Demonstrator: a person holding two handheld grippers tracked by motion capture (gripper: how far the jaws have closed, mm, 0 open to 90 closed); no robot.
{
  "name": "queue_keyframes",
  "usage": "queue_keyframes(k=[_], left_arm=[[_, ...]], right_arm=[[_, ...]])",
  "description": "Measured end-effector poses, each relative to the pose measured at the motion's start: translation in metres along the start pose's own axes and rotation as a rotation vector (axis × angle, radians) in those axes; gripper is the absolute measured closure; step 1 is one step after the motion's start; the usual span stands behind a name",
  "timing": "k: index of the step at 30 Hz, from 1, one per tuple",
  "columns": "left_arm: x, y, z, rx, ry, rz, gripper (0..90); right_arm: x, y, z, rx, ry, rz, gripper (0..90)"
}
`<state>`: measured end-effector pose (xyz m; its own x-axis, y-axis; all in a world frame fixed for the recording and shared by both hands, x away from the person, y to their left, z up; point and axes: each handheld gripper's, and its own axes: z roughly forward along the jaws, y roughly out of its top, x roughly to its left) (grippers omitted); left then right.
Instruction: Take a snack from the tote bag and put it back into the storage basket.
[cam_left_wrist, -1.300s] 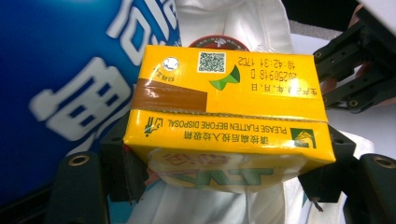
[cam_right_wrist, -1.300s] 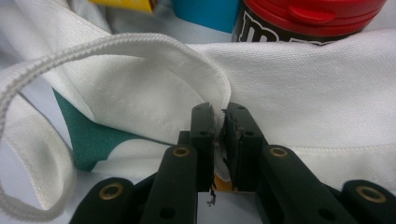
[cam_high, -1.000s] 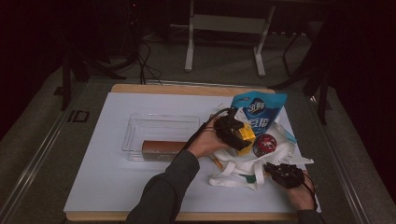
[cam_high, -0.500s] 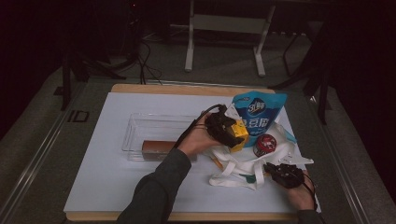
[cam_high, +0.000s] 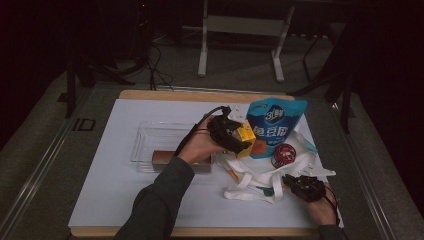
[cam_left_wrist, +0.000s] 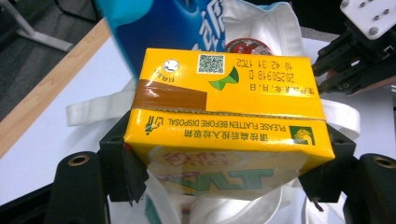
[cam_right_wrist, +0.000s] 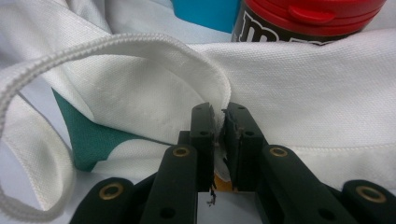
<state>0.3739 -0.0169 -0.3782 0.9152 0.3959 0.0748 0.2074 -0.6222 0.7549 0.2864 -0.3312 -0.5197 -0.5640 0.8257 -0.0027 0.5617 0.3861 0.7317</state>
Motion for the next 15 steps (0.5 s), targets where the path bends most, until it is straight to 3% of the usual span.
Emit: queue_keyframes(k=[15], left_arm=[[0.013,-0.009,-0.023,-0.005,0.046,-0.025,28.8]], right_arm=[[0.0,0.0,0.0,-0.001,-0.001,0.0,81.7]])
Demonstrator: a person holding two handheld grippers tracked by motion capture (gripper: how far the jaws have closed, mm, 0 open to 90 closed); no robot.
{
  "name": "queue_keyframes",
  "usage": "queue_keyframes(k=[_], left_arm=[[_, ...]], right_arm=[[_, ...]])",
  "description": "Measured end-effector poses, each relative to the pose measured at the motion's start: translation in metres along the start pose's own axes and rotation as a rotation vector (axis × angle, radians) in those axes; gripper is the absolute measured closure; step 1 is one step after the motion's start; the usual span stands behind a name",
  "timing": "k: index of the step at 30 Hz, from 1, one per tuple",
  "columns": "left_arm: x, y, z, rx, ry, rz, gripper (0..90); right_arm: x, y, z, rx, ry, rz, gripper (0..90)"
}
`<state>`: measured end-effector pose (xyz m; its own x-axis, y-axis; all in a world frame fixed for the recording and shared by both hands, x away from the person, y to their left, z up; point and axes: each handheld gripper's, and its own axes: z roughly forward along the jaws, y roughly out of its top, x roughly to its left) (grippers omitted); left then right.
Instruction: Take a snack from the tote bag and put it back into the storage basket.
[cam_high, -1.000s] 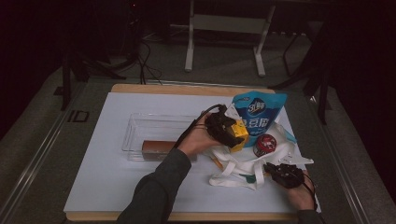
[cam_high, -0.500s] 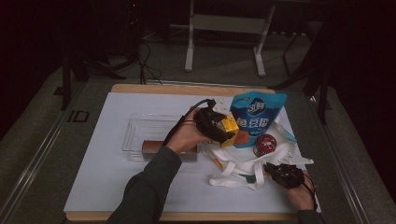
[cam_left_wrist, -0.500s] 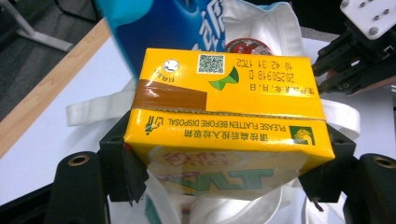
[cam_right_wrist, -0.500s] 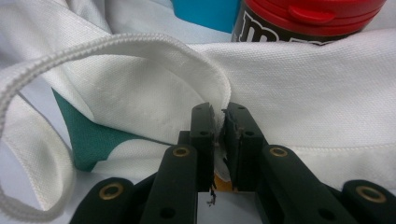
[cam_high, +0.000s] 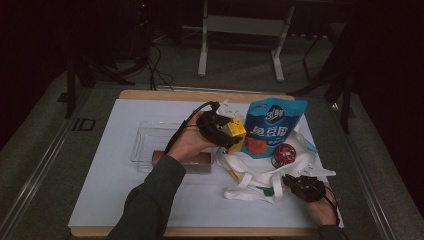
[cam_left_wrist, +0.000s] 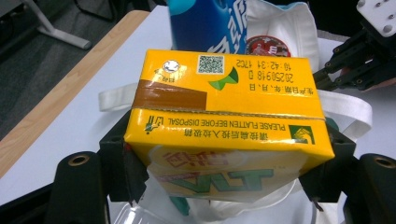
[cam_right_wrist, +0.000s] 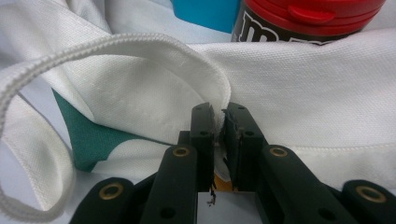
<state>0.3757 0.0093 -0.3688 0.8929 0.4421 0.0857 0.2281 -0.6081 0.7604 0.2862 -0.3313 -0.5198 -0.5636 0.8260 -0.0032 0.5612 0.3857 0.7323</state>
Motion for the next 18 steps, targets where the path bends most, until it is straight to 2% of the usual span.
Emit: queue_keyframes(k=[18], left_arm=[[0.009,-0.007,-0.013,-0.006,0.032,-0.022,28.8]], right_arm=[[0.0,0.0,0.0,0.001,-0.002,0.0,81.7]])
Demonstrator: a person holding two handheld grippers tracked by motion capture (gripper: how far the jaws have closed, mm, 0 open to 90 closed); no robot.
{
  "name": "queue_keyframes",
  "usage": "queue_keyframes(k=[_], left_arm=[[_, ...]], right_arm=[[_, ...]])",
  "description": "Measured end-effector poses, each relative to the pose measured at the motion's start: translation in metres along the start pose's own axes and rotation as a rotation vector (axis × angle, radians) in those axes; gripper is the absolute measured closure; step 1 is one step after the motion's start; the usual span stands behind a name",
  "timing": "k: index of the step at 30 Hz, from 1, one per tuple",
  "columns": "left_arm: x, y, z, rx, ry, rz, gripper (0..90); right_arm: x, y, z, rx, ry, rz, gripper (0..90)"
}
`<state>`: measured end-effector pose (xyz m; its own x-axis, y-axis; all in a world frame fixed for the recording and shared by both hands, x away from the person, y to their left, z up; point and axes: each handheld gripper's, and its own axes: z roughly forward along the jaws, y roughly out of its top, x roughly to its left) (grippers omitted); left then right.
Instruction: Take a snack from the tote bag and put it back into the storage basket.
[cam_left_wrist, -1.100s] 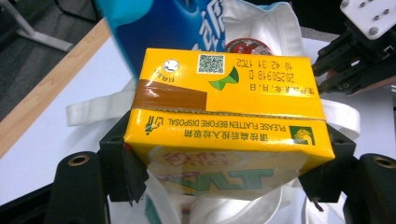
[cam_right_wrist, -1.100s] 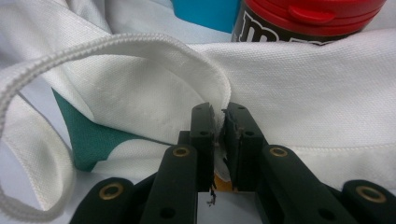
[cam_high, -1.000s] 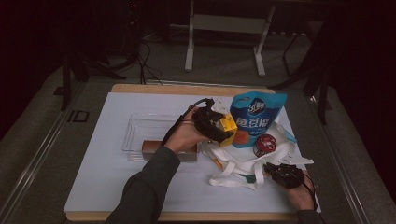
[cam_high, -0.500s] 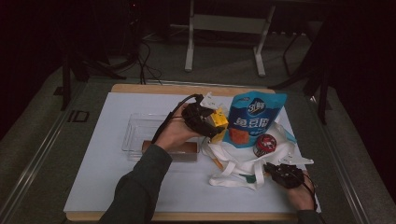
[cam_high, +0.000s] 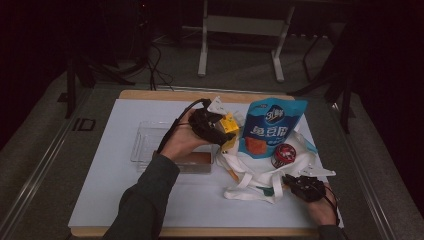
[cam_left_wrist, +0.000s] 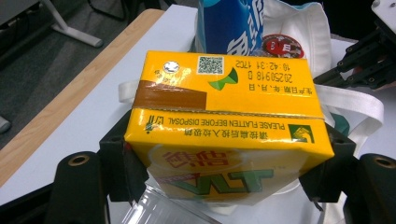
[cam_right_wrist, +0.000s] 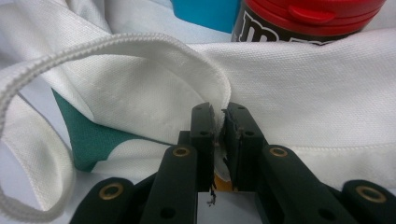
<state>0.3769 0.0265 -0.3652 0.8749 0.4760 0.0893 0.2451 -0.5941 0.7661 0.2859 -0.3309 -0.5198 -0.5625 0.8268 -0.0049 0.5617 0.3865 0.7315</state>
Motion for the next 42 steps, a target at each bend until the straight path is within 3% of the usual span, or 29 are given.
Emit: queue_keyframes(k=[21,42], left_arm=[[0.001,-0.001,-0.002,0.002,0.005,0.003,28.8],[0.01,-0.01,-0.016,0.012,0.038,-0.015,28.8]], right_arm=[[0.0,0.0,0.0,0.001,-0.001,-0.001,81.7],[0.001,0.0,0.0,0.001,-0.003,0.001,81.8]])
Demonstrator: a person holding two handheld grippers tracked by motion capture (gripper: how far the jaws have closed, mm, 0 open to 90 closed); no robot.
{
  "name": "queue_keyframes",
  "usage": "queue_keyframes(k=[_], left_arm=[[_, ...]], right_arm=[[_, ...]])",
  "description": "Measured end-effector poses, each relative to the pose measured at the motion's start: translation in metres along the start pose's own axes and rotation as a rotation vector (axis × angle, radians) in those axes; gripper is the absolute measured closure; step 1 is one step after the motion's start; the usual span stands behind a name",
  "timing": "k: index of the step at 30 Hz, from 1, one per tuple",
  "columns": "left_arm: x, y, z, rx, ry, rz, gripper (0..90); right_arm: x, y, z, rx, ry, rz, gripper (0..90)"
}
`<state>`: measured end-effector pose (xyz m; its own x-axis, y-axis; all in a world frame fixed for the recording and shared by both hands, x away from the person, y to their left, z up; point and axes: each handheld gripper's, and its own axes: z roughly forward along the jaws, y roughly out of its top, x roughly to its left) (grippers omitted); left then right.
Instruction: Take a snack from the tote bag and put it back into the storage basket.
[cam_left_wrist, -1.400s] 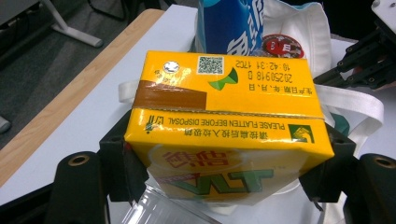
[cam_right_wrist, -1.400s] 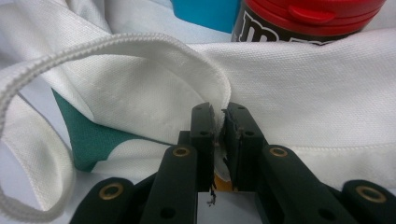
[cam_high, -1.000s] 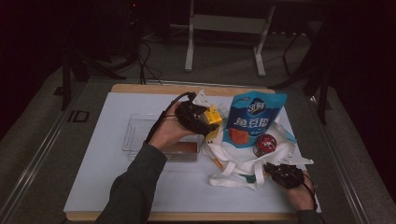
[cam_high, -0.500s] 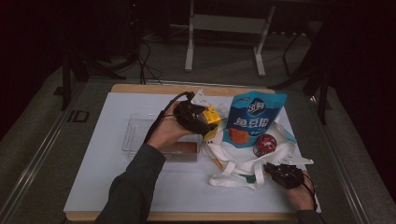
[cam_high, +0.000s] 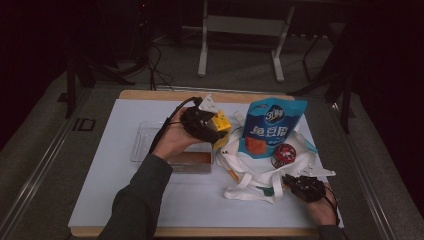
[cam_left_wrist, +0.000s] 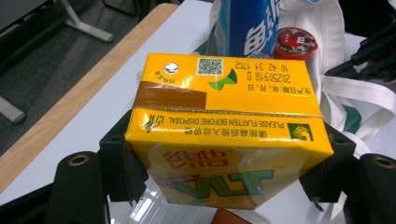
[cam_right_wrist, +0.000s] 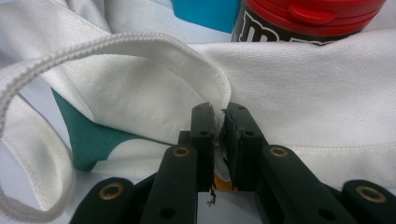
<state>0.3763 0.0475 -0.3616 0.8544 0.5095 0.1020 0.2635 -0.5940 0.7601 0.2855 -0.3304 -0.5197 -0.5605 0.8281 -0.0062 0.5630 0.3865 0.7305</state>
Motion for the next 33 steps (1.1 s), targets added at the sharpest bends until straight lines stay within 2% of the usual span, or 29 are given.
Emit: queue_keyframes(k=[13,17,22,33], left_arm=[[0.01,-0.014,-0.016,0.011,0.045,-0.031,28.8],[0.014,-0.02,-0.019,0.009,0.058,-0.05,28.8],[0.023,-0.034,-0.028,0.007,0.088,-0.094,28.8],[0.039,-0.059,-0.044,0.008,0.136,-0.152,28.8]], right_arm=[[0.0,0.0,0.0,-0.002,-0.001,-0.001,81.7],[0.0,0.0,0.0,-0.002,-0.001,-0.001,81.7],[0.0,0.0,0.0,-0.002,0.0,0.001,81.7],[0.0,0.0,0.0,-0.003,-0.002,0.003,81.7]])
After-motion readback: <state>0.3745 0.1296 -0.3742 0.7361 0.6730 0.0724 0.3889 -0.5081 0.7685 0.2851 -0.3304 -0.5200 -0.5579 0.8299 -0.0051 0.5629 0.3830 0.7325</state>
